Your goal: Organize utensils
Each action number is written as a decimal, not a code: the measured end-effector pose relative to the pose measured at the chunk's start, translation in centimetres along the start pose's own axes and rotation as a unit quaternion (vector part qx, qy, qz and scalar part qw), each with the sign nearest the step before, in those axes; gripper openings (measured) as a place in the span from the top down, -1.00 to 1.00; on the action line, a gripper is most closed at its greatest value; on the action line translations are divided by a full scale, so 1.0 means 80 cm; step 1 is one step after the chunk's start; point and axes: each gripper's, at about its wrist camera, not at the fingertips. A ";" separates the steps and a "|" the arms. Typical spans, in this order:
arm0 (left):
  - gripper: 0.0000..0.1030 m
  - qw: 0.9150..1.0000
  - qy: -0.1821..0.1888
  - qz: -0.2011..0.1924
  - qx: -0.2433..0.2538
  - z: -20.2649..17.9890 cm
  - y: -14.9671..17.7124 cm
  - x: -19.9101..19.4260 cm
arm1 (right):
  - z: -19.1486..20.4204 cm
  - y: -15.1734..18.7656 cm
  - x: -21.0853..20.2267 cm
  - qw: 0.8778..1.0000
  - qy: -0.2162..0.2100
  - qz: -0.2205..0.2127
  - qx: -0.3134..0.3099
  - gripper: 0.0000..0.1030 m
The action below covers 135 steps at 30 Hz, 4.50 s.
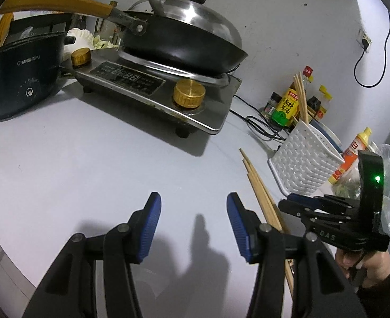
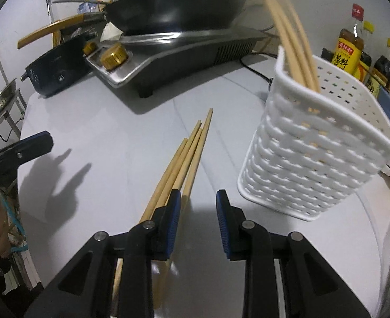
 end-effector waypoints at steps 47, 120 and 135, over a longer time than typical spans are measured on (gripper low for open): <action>-0.14 0.956 -0.092 0.089 0.263 -0.170 0.056 0.073 | -0.051 0.090 -0.052 0.999 -0.042 -0.014 0.015 0.90; 0.89 0.982 0.070 -0.059 0.165 -0.156 -0.100 -0.040 | -0.110 -0.092 -0.178 0.981 -0.063 -0.182 0.005 0.90; 0.89 0.985 0.083 -0.068 0.138 -0.114 -0.130 -0.019 | -0.107 -0.180 -0.124 0.981 -0.044 -0.186 -0.017 0.90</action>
Point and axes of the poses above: each gripper's, at about its wrist camera, not at the fingertips, and x roughly the way its jaws point, z to its left, y to its underside
